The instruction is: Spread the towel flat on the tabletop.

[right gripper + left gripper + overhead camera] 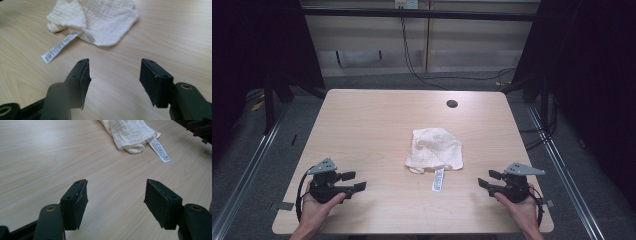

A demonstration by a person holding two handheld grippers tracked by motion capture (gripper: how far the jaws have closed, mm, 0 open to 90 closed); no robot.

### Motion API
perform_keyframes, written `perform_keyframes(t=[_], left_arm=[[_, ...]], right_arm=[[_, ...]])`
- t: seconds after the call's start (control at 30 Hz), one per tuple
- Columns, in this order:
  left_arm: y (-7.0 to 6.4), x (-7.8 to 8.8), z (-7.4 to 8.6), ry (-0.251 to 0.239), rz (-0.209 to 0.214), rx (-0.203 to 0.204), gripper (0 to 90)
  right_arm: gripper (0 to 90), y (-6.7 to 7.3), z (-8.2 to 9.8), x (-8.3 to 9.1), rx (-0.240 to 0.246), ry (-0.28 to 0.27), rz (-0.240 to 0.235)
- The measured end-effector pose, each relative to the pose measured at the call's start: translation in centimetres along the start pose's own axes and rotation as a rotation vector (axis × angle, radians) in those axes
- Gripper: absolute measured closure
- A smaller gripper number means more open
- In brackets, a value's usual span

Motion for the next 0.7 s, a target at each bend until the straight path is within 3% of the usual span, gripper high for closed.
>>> perform_keyframes(t=[0.03, 0.1, 0.23, 0.47, 0.7], left_arm=[[0.0, 0.0, 0.0, 0.003, 0.000, 0.002, 34.8], [0.2, -0.1, -0.2, -0.011, -0.017, 0.012, 35.3], [0.3, -0.5, -0.7, -0.011, -0.001, 0.006, 35.4], [-0.1, -1.0, -0.5, 0.013, 0.027, -0.020, 36.9], [-0.2, -1.2, -0.4, 0.017, 0.023, -0.007, 35.2]], right_arm=[[38.7, 0.9, -0.5, -0.7, 0.010, -0.001, -0.033], [39.3, 1.4, -0.9, -1.4, 0.035, 0.022, -0.034], [39.4, 2.1, -1.6, -1.9, 0.039, 0.023, -0.056], [36.9, 2.2, -3.4, -2.8, 0.037, 0.049, -0.105], [37.2, 2.1, -5.3, -5.5, 0.071, 0.086, -0.143]])
Point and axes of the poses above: each handheld gripper's, and its own axes: x roughly backward along the jaws, z roughly out of its underside, y roughly to its left, the point moved 8 cm from there along -x, roughly forward along the jaws, and after that the axes turned 7 degrees about -x, right-handed, at the moved point
